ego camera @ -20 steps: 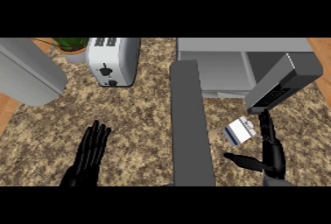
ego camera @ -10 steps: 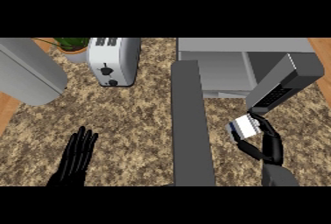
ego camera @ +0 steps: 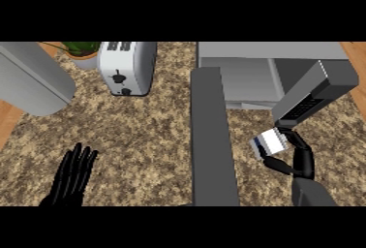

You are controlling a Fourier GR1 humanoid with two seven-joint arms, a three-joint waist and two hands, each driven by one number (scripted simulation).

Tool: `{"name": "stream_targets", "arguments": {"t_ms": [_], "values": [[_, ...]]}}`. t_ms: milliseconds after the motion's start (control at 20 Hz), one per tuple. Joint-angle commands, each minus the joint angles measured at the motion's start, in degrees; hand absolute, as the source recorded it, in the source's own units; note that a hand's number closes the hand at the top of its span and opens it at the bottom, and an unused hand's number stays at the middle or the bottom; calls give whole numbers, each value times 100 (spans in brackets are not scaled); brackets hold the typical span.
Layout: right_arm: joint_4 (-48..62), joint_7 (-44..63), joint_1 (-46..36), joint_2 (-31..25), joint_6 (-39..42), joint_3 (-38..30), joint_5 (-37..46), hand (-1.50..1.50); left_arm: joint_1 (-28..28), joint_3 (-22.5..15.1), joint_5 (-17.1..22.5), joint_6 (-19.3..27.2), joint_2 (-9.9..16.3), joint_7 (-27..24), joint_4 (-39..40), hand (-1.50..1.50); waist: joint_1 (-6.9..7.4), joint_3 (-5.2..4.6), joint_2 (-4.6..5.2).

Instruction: Pick up the milk, place it into the microwave and close the microwave

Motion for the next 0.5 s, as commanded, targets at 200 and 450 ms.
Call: {"name": "stream_targets", "arguments": {"t_ms": [200, 450], "values": [[539, -325, -158, 56, -867, 217, 436, 150, 156, 380, 368, -380, 280, 97, -311, -150, 33, 36, 47], [269, -604, -244, 149, 276, 169, 161, 150, 245, 401, 365, -339, 185, 175, -270, -150, -8, 35, 35]]}}
